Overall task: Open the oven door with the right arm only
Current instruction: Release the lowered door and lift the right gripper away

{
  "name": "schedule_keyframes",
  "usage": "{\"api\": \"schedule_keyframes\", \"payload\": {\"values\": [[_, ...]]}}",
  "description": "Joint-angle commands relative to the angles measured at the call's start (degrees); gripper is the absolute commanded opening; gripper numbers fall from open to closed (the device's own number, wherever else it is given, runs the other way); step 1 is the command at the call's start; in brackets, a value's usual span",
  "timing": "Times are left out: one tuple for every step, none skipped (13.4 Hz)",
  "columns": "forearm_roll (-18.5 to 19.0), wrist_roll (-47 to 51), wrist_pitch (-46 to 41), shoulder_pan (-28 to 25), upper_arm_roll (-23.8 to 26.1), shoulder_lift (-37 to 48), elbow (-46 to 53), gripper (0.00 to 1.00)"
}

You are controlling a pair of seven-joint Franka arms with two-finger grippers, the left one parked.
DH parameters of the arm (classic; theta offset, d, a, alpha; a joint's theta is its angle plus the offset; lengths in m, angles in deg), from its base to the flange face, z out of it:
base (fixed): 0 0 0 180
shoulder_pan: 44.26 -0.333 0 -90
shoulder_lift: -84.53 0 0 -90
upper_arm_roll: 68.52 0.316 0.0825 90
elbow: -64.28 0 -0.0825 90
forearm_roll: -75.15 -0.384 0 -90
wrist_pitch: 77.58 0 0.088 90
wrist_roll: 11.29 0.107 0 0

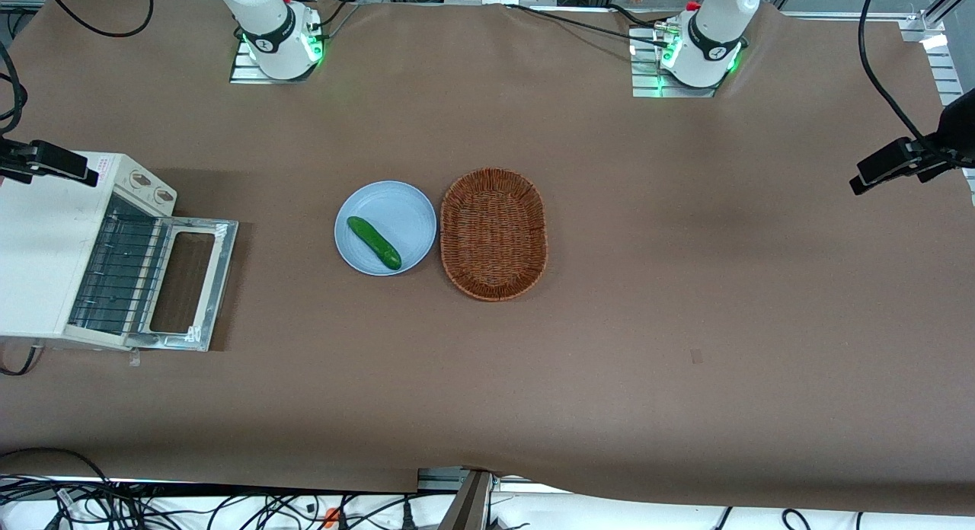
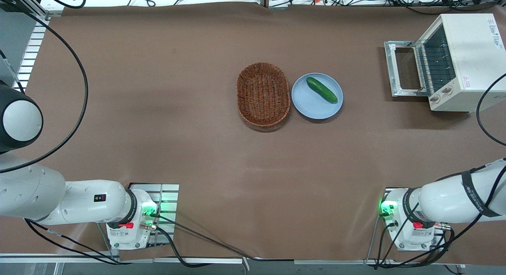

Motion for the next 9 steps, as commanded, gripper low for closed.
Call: {"api": "schedule_keyframes", "payload": {"values": [[0.45,-0.04,0.03,-0.60,0.46,1.46,0.46,1.00],[0.28,0.04,-0.07,-0.78,0.37,1.36,1.18,1.00],[0.36,-0.05,-0.07,-0.78,0.37,1.36,1.44,1.00],[0.45,-0.13,-0.07,-0.86,0.37,1.36,1.62,1.00],[0.36,-0.13,-0.07,-0.78,0.37,1.36,1.62,1.00],[0.36,-0.13,-0.16,-0.78,0.37,1.45,1.62,1.00],[0.36,-0.13,-0.33,-0.78,0.37,1.45,1.62,1.00],[0.36,-0.13,-0.42,-0.78,0.28,1.45,1.62,1.00],[0.36,-0.13,-0.51,-0.78,0.28,1.54,1.62,1.00]]}}
